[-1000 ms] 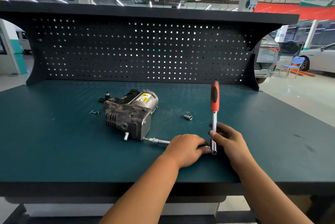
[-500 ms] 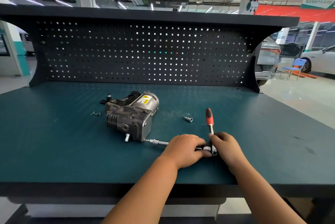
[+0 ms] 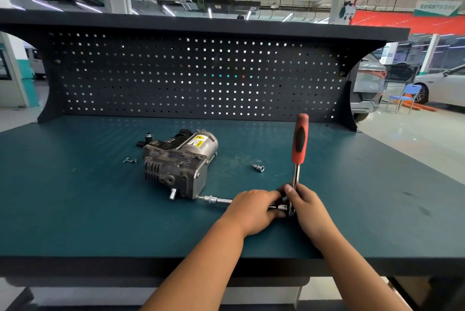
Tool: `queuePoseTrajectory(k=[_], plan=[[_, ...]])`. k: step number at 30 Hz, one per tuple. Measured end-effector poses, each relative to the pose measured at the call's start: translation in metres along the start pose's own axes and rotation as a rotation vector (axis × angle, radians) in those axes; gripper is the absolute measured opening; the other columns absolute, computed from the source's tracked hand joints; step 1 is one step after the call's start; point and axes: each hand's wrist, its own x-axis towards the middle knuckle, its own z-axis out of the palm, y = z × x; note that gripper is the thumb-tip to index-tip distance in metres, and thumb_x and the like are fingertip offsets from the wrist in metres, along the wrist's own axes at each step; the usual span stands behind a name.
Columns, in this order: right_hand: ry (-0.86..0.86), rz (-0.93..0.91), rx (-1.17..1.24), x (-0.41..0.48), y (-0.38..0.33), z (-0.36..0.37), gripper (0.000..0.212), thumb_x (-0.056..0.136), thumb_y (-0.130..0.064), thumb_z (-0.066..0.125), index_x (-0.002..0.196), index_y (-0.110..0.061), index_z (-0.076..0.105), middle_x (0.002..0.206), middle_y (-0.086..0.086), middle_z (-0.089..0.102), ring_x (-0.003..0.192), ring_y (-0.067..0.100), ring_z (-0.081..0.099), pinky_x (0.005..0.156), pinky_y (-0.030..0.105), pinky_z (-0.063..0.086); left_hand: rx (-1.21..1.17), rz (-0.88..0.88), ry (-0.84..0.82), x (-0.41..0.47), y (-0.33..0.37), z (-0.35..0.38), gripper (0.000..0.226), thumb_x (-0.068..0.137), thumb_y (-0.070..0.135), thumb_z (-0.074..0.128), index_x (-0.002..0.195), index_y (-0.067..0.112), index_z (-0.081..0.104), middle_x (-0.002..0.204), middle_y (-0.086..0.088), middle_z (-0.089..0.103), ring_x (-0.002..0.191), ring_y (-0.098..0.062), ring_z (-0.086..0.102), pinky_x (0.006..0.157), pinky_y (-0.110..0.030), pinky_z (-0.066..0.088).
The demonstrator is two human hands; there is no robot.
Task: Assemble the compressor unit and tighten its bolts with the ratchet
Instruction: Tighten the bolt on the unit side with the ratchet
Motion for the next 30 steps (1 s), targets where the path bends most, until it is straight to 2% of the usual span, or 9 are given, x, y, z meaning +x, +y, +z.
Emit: queuePoseTrajectory(k=[4,7,10,17,21,27,30], plan=[[0.048,0.010,-0.104,0.0009,-0.0023,0.0021,0.015,0.097,-0.025,0.049,0.089,-0.015,0.057,0.070,-0.007,0.055,0.061,0.008,0.050,0.058,0.020,0.042,0.007,0.027,-0.009,-0.0013,0.0020,-0.0002,0.032,0.091,0.039,0.054,0.119,0.025,0.056,0.118,-0.003,0.063,0.109,-0.029,0.055,0.081,-0.036,0.041],[0.061,0.033,-0.118,0.0009,-0.0048,0.0026,0.022,0.097,-0.026,0.050,0.083,-0.011,0.057,0.068,-0.001,0.057,0.060,0.015,0.050,0.061,0.029,0.042,0.005,0.030,-0.009,-0.0010,0.0015,-0.0003,0.035,0.092,0.040,0.052,0.125,0.031,0.054,0.123,-0.001,0.062,0.112,-0.027,0.054,0.085,-0.036,0.044],[0.080,0.041,-0.124,0.0006,-0.0066,0.0035,0.029,0.097,-0.028,0.049,0.081,-0.005,0.057,0.068,0.005,0.057,0.061,0.019,0.050,0.062,0.031,0.041,-0.005,0.022,-0.013,-0.0012,0.0010,-0.0003,0.036,0.092,0.041,0.051,0.127,0.037,0.052,0.123,0.000,0.062,0.114,-0.026,0.054,0.088,-0.037,0.045],[0.088,0.046,-0.062,0.0025,-0.0052,0.0042,0.025,0.097,-0.026,0.050,0.080,-0.012,0.061,0.070,0.004,0.062,0.063,0.017,0.053,0.061,0.029,0.042,0.016,0.013,-0.002,0.0008,-0.0009,0.0022,0.035,0.092,0.044,0.050,0.127,0.041,0.051,0.117,-0.003,0.065,0.109,-0.028,0.056,0.083,-0.035,0.044],[0.099,-0.018,0.037,-0.0003,-0.0030,0.0013,0.027,0.097,-0.017,0.049,0.074,-0.006,0.056,0.060,-0.005,0.058,0.053,0.004,0.050,0.050,0.016,0.040,0.013,0.025,0.059,-0.0010,-0.0016,0.0017,0.037,0.090,0.047,0.051,0.125,0.035,0.053,0.114,0.000,0.066,0.107,-0.026,0.057,0.079,-0.034,0.045],[0.146,-0.113,0.076,-0.0055,-0.0070,0.0026,0.029,0.098,-0.011,0.045,0.072,-0.001,0.050,0.063,0.004,0.052,0.053,0.009,0.043,0.048,0.015,0.037,0.006,0.047,0.108,-0.0022,-0.0008,0.0005,0.032,0.088,0.051,0.053,0.105,0.025,0.058,0.103,-0.001,0.066,0.098,-0.025,0.058,0.071,-0.033,0.040],[0.176,-0.110,0.092,-0.0070,-0.0073,0.0016,0.029,0.098,-0.012,0.044,0.073,0.002,0.048,0.063,0.005,0.050,0.054,0.013,0.041,0.048,0.019,0.036,-0.002,0.072,0.105,-0.0020,0.0023,0.0012,0.031,0.088,0.049,0.055,0.100,0.021,0.058,0.102,-0.003,0.066,0.097,-0.026,0.058,0.070,-0.034,0.040]])
